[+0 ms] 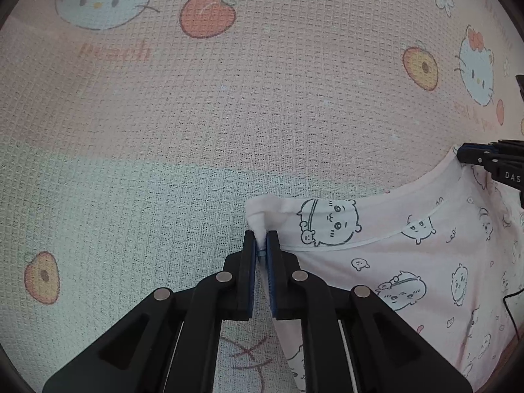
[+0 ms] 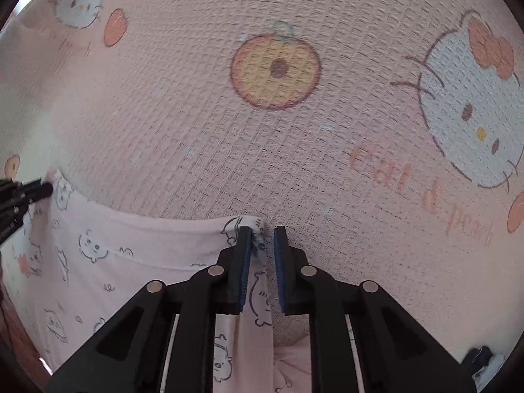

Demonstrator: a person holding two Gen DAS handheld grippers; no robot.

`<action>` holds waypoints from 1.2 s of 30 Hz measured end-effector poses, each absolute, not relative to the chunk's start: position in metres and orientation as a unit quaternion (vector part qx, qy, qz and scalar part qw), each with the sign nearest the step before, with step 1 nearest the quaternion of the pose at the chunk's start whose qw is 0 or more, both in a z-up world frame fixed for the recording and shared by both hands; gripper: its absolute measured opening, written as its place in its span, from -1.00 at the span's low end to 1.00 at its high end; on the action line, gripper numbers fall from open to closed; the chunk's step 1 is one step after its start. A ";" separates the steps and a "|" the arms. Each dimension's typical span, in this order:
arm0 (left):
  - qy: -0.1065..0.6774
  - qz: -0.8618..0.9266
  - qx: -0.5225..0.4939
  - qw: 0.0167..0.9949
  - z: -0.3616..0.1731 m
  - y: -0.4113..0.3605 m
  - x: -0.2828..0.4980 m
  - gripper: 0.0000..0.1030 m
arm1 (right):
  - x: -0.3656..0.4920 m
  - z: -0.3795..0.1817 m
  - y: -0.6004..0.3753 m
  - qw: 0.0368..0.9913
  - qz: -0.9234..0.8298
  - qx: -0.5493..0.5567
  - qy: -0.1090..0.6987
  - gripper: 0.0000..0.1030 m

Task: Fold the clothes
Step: 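Spread the pants flat with both grippers and open them near the cuffs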

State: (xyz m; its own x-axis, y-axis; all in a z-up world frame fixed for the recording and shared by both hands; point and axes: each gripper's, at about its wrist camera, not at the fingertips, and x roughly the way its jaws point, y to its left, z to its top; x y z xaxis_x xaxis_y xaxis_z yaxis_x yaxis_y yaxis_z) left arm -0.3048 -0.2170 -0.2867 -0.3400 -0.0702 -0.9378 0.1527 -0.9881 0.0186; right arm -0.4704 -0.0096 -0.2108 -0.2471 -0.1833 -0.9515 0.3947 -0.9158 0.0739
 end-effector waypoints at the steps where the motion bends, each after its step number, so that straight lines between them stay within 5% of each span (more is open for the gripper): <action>1: 0.024 -0.816 0.572 0.076 -0.283 -0.213 -0.303 -0.57 | -0.463 -0.201 -0.005 0.188 -0.785 0.585 0.073 -0.64; 2: 0.011 -0.815 0.574 0.084 -0.279 -0.209 -0.301 -0.40 | -0.454 -0.188 0.000 0.192 -0.791 0.577 0.062 -0.60; 6: 0.007 -0.837 0.541 0.087 -0.237 -0.192 -0.269 -0.38 | -0.370 -0.137 0.037 0.173 -0.815 0.551 0.051 -0.47; 11: 0.079 -0.817 0.564 -0.089 -0.219 -0.121 -0.219 -0.38 | -0.277 -0.126 0.092 0.146 -0.810 0.567 -0.001 -0.41; 19: 0.011 -0.785 0.613 -0.086 -0.255 -0.028 -0.141 -0.38 | -0.132 -0.212 0.116 0.099 -0.773 0.622 -0.072 -0.41; 29: -0.031 -0.779 0.615 0.123 -0.270 -0.092 -0.103 -0.32 | -0.111 -0.229 0.129 0.047 -0.802 0.594 -0.033 -0.43; 33: 0.085 -0.793 0.600 0.063 -0.259 -0.101 -0.084 -0.32 | -0.100 -0.220 0.143 0.041 -0.802 0.592 -0.068 -0.40; 36: 0.093 -0.806 0.584 -0.016 -0.250 -0.070 -0.081 -0.32 | -0.089 -0.211 0.145 0.052 -0.805 0.585 -0.087 -0.38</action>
State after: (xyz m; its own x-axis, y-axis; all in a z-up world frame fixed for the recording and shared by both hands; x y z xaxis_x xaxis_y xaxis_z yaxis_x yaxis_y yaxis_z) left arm -0.0814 -0.0704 -0.2503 -0.3176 0.1340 -0.9387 0.0827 -0.9823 -0.1682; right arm -0.0889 0.1449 -0.2109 -0.3101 -0.1860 -0.9323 -0.0176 -0.9794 0.2012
